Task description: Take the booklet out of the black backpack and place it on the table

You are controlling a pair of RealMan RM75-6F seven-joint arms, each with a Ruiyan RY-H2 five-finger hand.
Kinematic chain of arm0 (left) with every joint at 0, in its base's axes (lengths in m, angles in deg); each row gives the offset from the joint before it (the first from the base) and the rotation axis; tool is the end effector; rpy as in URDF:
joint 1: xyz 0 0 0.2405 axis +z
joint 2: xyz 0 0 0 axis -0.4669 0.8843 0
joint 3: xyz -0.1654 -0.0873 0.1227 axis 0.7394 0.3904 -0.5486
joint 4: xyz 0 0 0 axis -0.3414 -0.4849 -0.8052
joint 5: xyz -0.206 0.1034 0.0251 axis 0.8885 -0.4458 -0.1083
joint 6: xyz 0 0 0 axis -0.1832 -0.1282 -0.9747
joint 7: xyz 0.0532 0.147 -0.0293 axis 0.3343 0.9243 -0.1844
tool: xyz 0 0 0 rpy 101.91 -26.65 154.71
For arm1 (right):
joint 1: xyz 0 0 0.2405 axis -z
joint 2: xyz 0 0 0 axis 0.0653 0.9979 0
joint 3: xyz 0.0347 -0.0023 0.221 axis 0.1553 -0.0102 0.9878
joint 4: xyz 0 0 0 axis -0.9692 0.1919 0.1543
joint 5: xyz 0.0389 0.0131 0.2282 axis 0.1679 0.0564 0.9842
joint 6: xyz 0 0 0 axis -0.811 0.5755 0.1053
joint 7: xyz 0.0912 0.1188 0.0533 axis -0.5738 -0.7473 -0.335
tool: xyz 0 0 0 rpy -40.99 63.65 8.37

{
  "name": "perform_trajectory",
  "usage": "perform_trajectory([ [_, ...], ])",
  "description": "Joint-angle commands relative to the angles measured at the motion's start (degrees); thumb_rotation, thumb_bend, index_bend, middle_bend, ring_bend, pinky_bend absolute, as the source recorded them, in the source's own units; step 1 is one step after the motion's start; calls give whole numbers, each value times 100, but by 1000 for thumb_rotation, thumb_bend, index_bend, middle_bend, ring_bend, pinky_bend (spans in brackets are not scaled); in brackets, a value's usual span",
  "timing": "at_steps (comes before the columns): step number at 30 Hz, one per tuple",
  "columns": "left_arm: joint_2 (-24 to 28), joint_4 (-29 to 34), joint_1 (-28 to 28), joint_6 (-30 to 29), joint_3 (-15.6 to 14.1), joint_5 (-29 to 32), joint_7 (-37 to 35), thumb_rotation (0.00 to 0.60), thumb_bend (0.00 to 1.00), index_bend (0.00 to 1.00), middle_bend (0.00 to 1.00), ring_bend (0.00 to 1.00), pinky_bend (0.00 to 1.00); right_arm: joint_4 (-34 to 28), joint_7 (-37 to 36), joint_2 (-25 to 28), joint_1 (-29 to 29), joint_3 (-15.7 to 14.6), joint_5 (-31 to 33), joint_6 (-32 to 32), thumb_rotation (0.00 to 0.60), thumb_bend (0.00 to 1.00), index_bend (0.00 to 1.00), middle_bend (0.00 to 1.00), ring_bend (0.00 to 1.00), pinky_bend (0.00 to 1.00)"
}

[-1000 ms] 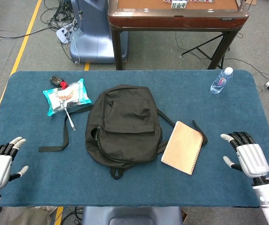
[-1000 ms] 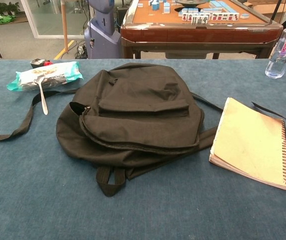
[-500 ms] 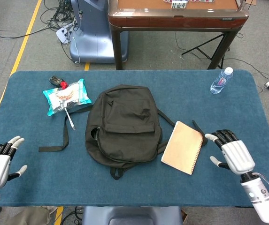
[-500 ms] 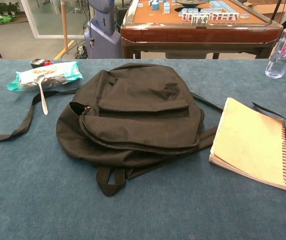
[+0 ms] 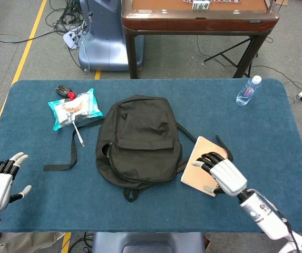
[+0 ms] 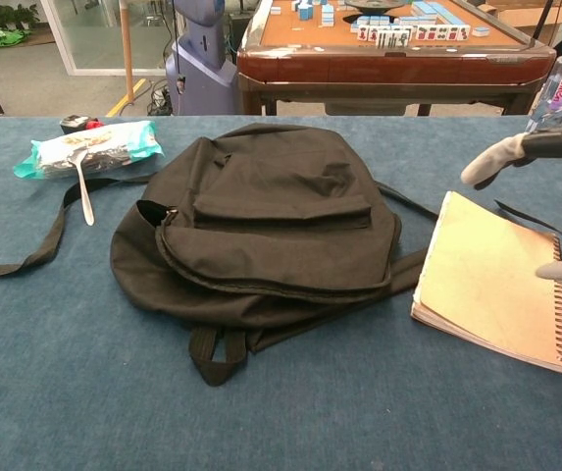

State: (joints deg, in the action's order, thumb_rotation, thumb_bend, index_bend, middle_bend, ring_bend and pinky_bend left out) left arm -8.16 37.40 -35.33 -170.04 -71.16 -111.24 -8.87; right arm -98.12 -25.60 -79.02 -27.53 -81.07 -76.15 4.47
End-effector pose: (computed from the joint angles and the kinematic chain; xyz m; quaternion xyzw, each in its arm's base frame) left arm -0.2680 0.2085 0.1182 -0.6292 -0.3247 -0.3687 0.6023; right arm -0.1804 -0.2450 0.0294 0.7697 -0.3309 0.4224 0.3459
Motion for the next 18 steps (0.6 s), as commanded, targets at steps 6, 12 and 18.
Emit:
perform_trajectory([
  [6, 7, 18, 2, -18, 8, 0, 28, 600, 197, 206, 160, 220, 208, 147, -39, -700, -722, 251, 173, -719, 600, 62, 230, 269, 185, 189],
  [12, 11, 1, 16, -34, 11, 17, -3, 600, 197, 206, 160, 220, 208, 502, 136, -1308, -1153, 399, 431, -1164, 600, 52, 230, 259, 185, 189],
  [18, -6, -38, 23, -26, 5, 32, -36, 600, 197, 206, 160, 220, 208, 967, 329, -1948, -1482, 536, 710, -1422, 600, 49, 210, 198, 181, 189],
])
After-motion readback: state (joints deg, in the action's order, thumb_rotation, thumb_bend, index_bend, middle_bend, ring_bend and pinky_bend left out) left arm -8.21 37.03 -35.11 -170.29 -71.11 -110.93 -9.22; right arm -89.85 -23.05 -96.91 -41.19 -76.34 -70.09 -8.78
